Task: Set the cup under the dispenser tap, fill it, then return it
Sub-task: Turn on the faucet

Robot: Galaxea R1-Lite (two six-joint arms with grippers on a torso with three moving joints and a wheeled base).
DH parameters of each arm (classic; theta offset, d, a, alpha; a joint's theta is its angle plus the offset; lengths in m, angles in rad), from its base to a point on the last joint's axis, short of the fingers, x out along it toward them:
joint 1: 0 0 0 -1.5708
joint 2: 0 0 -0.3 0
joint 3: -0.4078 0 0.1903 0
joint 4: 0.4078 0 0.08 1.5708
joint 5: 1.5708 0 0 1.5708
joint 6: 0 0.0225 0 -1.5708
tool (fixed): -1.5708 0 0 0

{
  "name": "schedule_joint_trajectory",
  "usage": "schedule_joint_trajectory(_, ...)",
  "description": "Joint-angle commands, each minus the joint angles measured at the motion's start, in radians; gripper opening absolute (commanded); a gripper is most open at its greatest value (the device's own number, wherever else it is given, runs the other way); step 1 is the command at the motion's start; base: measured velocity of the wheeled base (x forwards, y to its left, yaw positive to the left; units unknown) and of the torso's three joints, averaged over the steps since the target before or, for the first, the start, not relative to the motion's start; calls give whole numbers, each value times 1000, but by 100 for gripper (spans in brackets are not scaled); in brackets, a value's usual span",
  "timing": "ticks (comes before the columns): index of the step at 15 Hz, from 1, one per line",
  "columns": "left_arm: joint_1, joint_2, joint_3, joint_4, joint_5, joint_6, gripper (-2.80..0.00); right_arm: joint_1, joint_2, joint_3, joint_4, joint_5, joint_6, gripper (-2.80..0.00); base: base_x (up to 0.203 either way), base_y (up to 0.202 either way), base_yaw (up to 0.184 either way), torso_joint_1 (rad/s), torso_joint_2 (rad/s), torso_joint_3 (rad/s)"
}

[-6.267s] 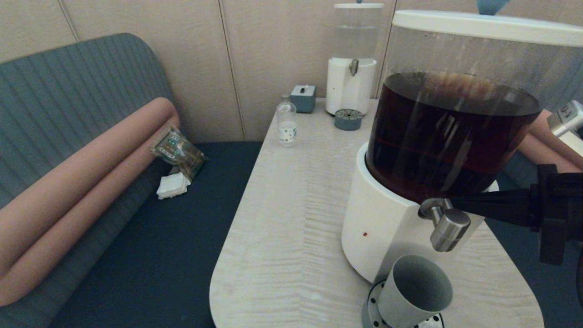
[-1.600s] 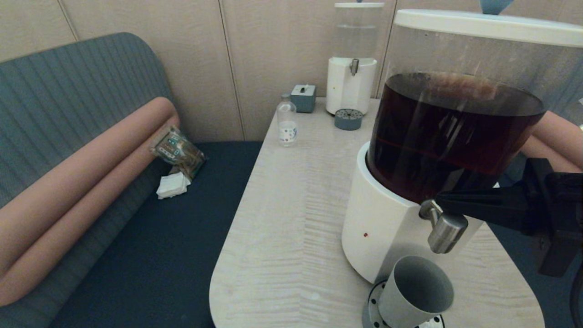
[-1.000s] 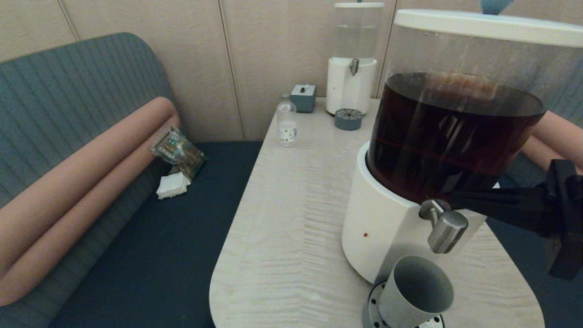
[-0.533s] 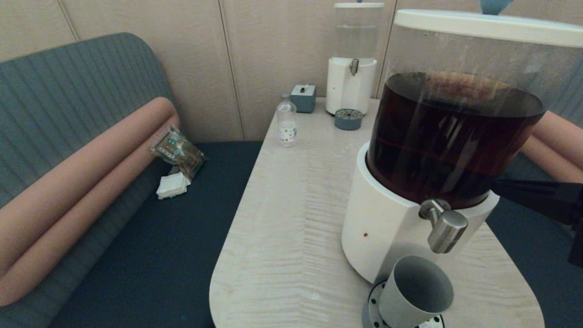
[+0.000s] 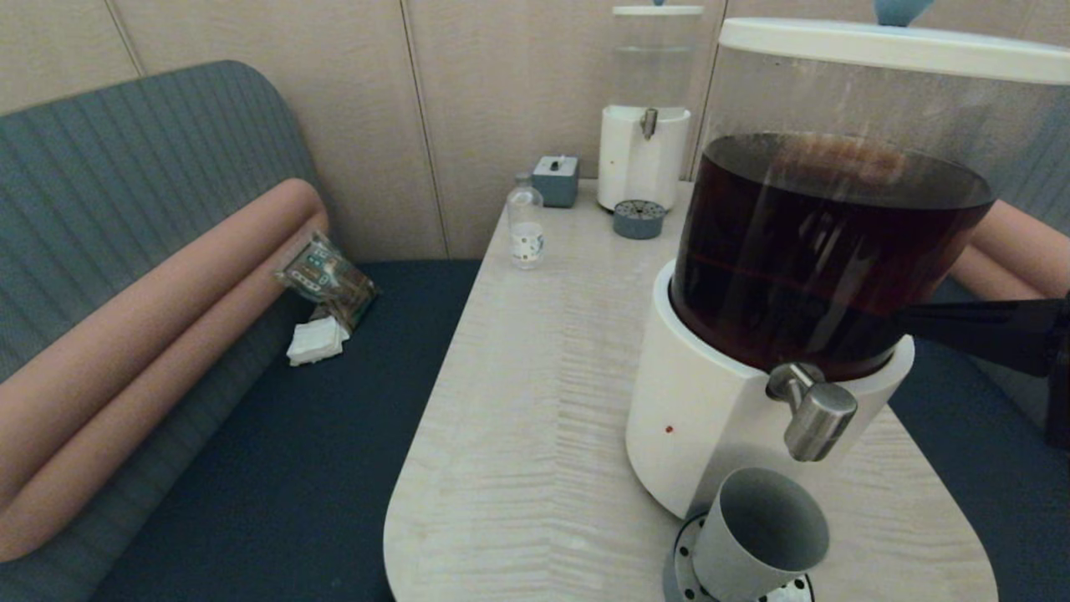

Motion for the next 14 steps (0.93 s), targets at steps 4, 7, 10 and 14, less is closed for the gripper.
schedule_joint_trajectory(4, 0, 1, 0, -1, 0, 0, -280, 101, 135, -43, -11, -86, -2, -280, 0, 0, 0, 0, 0, 0)
schedule_joint_trajectory(7, 0, 1, 0, -1, 1, 0, -280, 122, 166, -71, -8, -91, -1, -280, 0, 0, 0, 0, 0, 0)
schedule_joint_trajectory(10, 0, 1, 0, -1, 0, 0, -280, 130, 158, -71, -7, -99, -1, -280, 0, 0, 0, 0, 0, 0)
schedule_joint_trajectory(14, 0, 1, 0, -1, 0, 0, -280, 130, 132, -46, -7, -99, 0, -280, 0, 0, 0, 0, 0, 0)
